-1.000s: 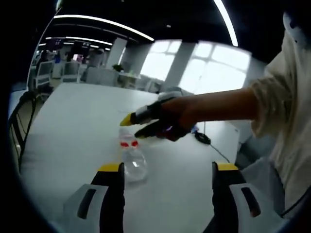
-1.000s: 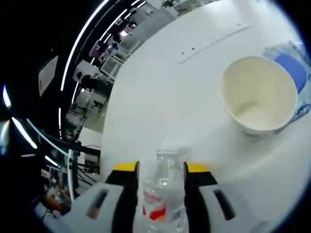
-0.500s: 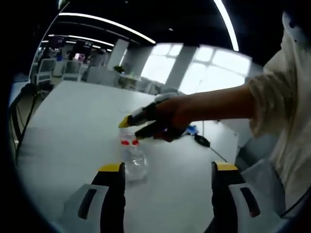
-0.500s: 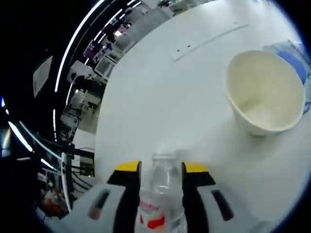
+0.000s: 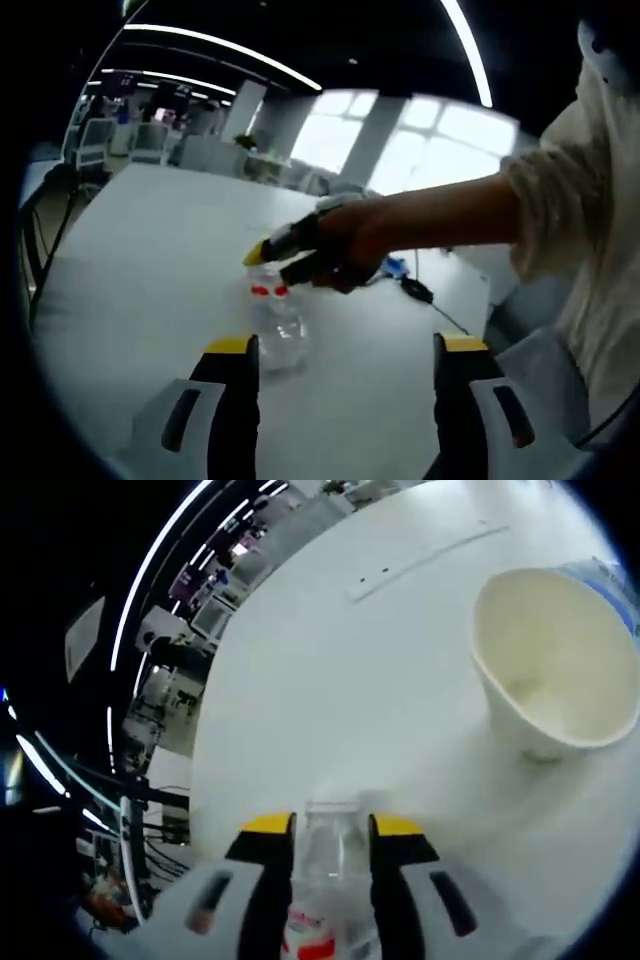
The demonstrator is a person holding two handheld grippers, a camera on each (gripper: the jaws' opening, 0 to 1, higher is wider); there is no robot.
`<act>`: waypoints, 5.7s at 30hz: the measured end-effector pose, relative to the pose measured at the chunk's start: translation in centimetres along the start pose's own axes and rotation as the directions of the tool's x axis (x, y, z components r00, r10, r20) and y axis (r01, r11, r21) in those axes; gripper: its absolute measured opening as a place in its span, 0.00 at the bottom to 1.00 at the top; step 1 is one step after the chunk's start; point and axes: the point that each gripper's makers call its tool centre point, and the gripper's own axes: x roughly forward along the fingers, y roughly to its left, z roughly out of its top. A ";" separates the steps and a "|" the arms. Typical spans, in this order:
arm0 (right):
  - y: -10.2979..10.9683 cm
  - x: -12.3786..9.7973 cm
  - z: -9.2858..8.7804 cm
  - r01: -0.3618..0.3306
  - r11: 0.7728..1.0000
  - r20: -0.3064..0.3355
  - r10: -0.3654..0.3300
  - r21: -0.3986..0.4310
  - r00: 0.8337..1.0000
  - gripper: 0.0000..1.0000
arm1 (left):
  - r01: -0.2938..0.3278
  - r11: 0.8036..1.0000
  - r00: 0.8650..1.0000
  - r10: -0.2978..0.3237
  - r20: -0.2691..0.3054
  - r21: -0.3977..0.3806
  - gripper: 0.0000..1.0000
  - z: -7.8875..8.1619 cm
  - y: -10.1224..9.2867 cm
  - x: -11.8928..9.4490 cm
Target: Arrange the tabletop items into an orderly group along one side of the table until the central work area is clear of visible clutter.
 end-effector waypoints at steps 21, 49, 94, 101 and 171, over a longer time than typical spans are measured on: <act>0.3 0.0 0.8 -0.027 1.000 0.025 0.027 -0.008 0.999 0.20 | -0.004 1.000 1.000 0.004 -0.008 -0.006 0.66 -0.3 0.3 0.2; 0.1 -0.5 0.9 -0.068 0.998 0.053 0.068 -0.002 0.996 0.17 | -0.012 1.000 1.000 0.012 -0.010 0.003 0.65 -0.2 1.0 0.5; 5.5 -6.8 0.3 -0.257 0.865 0.108 0.332 -0.431 0.937 0.16 | 0.182 0.983 0.980 -0.182 -0.079 -0.011 0.67 1.0 5.2 10.5; 6.3 -8.1 -0.5 -0.278 0.836 0.099 0.364 -0.474 0.926 0.16 | 0.228 0.972 0.966 -0.233 -0.115 -0.053 0.66 -0.2 5.2 12.0; 11.2 -18.3 2.8 -0.469 0.368 -0.161 0.623 -0.803 0.765 0.17 | 0.355 0.908 0.935 -0.341 -0.100 0.221 0.38 6.8 -0.2 13.5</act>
